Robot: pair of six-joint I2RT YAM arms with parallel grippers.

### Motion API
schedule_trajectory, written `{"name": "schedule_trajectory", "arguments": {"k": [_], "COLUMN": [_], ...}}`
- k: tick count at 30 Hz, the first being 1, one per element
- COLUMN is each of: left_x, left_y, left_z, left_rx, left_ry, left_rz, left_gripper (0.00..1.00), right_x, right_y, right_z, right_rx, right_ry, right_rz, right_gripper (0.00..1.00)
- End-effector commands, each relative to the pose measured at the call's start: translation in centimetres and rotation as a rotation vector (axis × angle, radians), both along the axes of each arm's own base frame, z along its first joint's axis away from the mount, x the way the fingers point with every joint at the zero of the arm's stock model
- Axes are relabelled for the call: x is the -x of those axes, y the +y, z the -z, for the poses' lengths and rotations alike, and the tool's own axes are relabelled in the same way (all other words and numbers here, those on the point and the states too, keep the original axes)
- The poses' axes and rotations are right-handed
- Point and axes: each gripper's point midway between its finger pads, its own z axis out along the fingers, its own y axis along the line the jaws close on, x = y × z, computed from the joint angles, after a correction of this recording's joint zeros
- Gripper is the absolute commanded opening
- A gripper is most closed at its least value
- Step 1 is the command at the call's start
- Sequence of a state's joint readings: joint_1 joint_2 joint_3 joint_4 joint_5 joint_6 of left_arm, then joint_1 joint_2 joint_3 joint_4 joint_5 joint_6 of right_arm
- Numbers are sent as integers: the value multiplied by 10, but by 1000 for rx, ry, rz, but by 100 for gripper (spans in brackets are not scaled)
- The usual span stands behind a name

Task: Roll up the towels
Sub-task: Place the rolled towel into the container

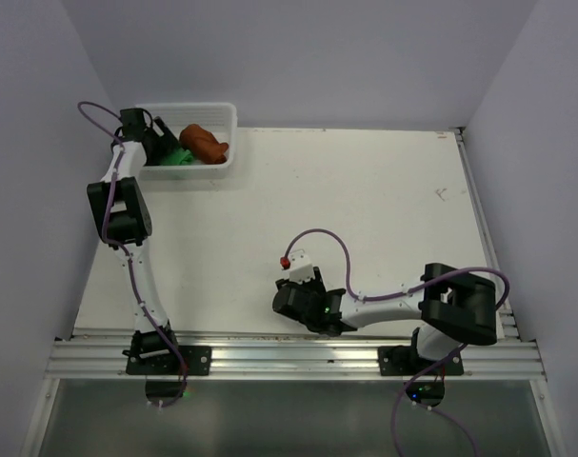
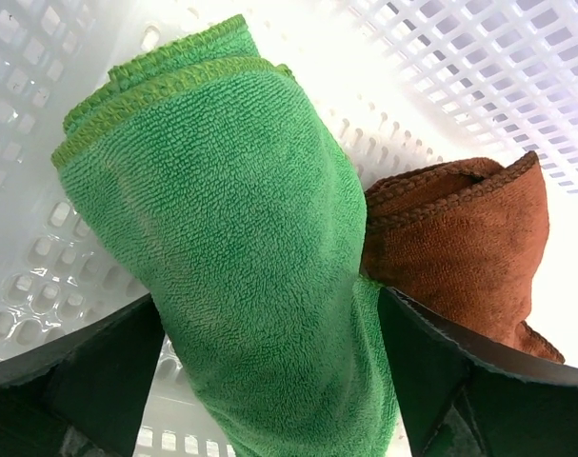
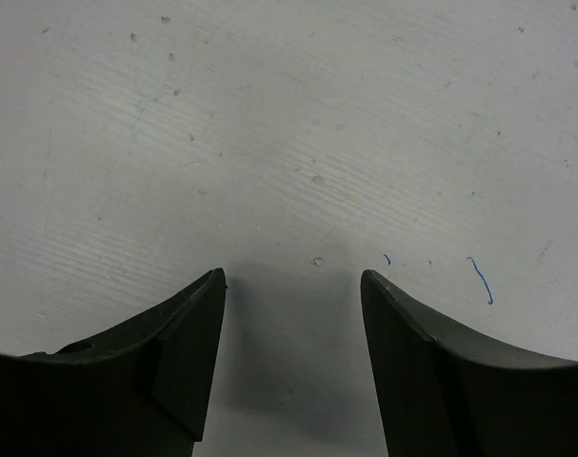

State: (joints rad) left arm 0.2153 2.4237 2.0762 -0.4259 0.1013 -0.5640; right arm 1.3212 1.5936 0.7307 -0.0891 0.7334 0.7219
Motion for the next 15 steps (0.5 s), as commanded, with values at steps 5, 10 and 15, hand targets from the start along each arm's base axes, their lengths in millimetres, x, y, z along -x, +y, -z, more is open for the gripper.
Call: {"name": "schedule_trajectory", "arguments": {"k": [5, 10, 15], "left_x": [-12, -9, 4], "left_y": [12, 16, 9], "left_z": [-108, -153, -181], "left_rx": [-99, -154, -147], "left_ry": [-211, -258, -297], "left_rz": [29, 38, 44], "left_gripper": [99, 100, 100], "right_x": [-14, -23, -35], "right_y": [18, 17, 21], "right_z": [-19, -22, -35], "right_rx": [-89, -113, -112], "right_ry": [3, 33, 56], "right_rz": [0, -6, -19], "right_gripper": [63, 63, 65]}}
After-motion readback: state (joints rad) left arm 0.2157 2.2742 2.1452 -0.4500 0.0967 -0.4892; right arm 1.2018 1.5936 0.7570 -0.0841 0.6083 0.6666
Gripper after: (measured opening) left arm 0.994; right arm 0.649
